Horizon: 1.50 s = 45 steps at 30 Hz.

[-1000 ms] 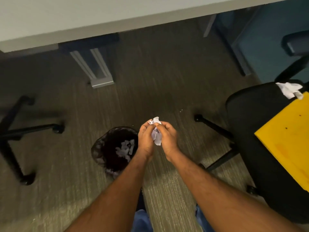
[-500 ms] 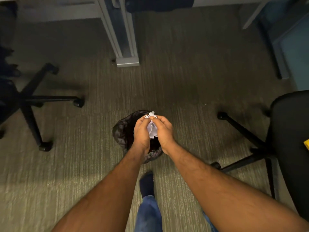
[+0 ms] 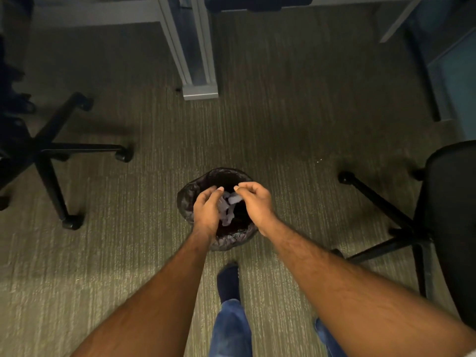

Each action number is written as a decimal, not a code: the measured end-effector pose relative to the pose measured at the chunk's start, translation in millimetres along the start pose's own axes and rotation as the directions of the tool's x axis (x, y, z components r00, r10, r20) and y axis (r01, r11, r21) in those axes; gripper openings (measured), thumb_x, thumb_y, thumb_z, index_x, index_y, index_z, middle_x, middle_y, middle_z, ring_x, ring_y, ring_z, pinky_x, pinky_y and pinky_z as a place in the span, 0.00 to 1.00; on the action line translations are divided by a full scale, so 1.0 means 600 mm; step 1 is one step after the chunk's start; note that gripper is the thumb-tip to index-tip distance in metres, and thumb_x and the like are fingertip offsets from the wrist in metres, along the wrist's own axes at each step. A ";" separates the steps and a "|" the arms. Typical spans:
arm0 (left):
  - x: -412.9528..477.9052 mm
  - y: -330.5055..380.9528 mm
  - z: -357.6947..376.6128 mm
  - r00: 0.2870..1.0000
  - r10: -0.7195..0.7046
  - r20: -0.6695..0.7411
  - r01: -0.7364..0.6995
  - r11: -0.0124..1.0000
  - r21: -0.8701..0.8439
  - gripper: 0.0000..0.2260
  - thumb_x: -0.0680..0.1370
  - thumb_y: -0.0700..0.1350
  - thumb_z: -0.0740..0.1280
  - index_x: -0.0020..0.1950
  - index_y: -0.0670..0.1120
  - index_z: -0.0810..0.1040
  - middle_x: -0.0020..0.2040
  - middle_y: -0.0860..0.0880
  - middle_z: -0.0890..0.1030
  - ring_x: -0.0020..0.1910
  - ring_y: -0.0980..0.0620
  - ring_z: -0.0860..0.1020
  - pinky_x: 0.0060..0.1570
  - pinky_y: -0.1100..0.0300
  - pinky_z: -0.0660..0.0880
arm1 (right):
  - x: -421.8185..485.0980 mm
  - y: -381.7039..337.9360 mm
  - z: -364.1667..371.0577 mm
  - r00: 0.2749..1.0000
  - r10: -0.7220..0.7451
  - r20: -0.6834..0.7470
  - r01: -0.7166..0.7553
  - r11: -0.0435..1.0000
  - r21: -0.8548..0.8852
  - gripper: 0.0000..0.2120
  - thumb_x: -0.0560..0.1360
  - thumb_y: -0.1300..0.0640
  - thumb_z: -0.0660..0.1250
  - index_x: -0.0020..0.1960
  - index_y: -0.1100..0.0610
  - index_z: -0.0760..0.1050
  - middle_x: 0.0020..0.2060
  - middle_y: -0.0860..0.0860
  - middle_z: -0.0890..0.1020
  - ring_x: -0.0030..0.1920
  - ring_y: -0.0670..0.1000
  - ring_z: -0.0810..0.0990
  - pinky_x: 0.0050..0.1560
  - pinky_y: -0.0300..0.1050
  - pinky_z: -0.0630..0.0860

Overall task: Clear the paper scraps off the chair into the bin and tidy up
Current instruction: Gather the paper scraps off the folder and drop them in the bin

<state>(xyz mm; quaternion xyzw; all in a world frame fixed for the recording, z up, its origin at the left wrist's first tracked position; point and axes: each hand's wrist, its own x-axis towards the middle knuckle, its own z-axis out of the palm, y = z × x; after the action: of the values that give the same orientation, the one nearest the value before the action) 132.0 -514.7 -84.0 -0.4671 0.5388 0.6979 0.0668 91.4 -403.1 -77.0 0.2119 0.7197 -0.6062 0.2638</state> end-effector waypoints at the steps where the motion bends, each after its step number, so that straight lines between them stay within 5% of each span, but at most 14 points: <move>1: -0.004 0.002 0.004 1.000 -0.013 0.018 0.013 1.000 -0.017 0.09 0.78 0.47 0.68 0.57 0.48 0.79 0.50 0.52 0.82 0.49 0.58 0.79 0.55 0.53 0.76 | -0.001 0.000 -0.007 1.000 0.004 0.000 -0.004 1.000 0.017 0.10 0.74 0.54 0.70 0.53 0.58 0.80 0.48 0.50 0.85 0.50 0.47 0.82 0.51 0.40 0.76; 4: -0.018 0.009 0.022 0.997 -0.040 0.061 0.042 0.998 -0.041 0.07 0.80 0.45 0.66 0.57 0.47 0.78 0.46 0.52 0.80 0.46 0.55 0.78 0.46 0.57 0.77 | -0.010 -0.001 -0.036 1.000 0.029 0.001 -0.029 0.998 0.056 0.08 0.76 0.55 0.68 0.52 0.58 0.80 0.46 0.50 0.84 0.46 0.47 0.82 0.48 0.40 0.77; 10: -0.036 0.010 0.083 0.998 -0.024 0.055 0.021 0.998 0.060 0.12 0.79 0.42 0.67 0.62 0.44 0.77 0.49 0.49 0.82 0.47 0.52 0.79 0.53 0.54 0.78 | -0.031 -0.005 -0.134 0.996 0.075 -0.050 -0.070 0.993 0.095 0.04 0.77 0.59 0.66 0.49 0.56 0.80 0.43 0.51 0.84 0.42 0.48 0.82 0.47 0.42 0.77; 26: -0.161 -0.034 0.401 0.954 -0.010 0.301 -0.053 0.978 0.202 0.06 0.79 0.38 0.67 0.51 0.49 0.77 0.48 0.47 0.78 0.37 0.57 0.75 0.37 0.62 0.72 | -0.084 -0.008 -0.482 0.941 0.118 -0.317 0.013 0.925 0.381 0.03 0.76 0.59 0.67 0.47 0.55 0.79 0.40 0.50 0.83 0.39 0.47 0.80 0.45 0.42 0.75; 30: -0.203 -0.050 0.486 0.934 -0.019 0.358 -0.071 0.969 0.237 0.08 0.79 0.37 0.66 0.57 0.45 0.76 0.46 0.49 0.77 0.38 0.56 0.76 0.40 0.62 0.73 | -0.092 -0.002 -0.570 0.907 0.128 -0.400 0.051 0.912 0.408 0.03 0.76 0.58 0.67 0.45 0.53 0.79 0.39 0.50 0.83 0.38 0.47 0.80 0.43 0.42 0.75; 34: -0.244 -0.058 0.564 0.907 -0.020 0.420 -0.099 0.961 0.260 0.09 0.79 0.37 0.66 0.59 0.44 0.76 0.46 0.49 0.78 0.41 0.55 0.77 0.44 0.62 0.75 | -0.095 0.006 -0.645 0.874 0.118 -0.472 0.075 0.926 0.369 0.04 0.76 0.58 0.67 0.44 0.52 0.79 0.39 0.50 0.83 0.38 0.46 0.80 0.41 0.39 0.74; 37: -0.267 -0.068 0.616 0.882 -0.001 0.470 -0.171 0.931 0.324 0.08 0.79 0.37 0.66 0.57 0.44 0.76 0.48 0.47 0.79 0.41 0.55 0.77 0.43 0.62 0.76 | -0.102 0.015 -0.698 0.834 -0.028 -0.551 0.134 0.979 0.152 0.03 0.75 0.60 0.68 0.46 0.54 0.79 0.40 0.49 0.82 0.38 0.44 0.79 0.40 0.35 0.74; 39: -0.274 -0.080 0.642 0.829 0.088 0.552 -0.377 0.818 0.435 0.09 0.78 0.38 0.67 0.58 0.45 0.77 0.52 0.45 0.81 0.46 0.54 0.78 0.51 0.58 0.76 | -0.103 0.031 -0.735 0.790 -0.236 -0.566 0.132 0.967 -0.218 0.05 0.74 0.59 0.69 0.50 0.54 0.78 0.44 0.49 0.81 0.44 0.45 0.78 0.45 0.36 0.73; 41: -0.280 -0.088 0.662 0.728 0.152 0.668 -0.617 0.569 0.543 0.13 0.77 0.41 0.69 0.61 0.47 0.76 0.54 0.49 0.80 0.52 0.54 0.79 0.58 0.56 0.76 | -0.102 0.045 -0.770 0.766 -0.407 -0.499 0.082 0.830 -0.551 0.11 0.72 0.56 0.69 0.54 0.54 0.78 0.51 0.50 0.79 0.53 0.48 0.74 0.53 0.41 0.72; 45: -0.297 -0.097 0.713 0.555 0.165 0.816 -0.826 0.230 0.515 0.16 0.76 0.45 0.69 0.64 0.49 0.75 0.58 0.52 0.76 0.58 0.54 0.76 0.60 0.54 0.75 | -0.099 0.057 -0.825 0.748 -0.444 -0.493 -0.007 0.738 -0.674 0.16 0.71 0.52 0.69 0.58 0.53 0.76 0.58 0.50 0.75 0.59 0.52 0.72 0.58 0.49 0.73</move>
<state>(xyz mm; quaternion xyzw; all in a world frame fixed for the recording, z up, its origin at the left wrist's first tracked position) 17.7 -69.4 -2.4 0.1105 0.8852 0.3950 0.2197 97.9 90.8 -2.7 0.2061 0.9468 -0.2466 -0.0131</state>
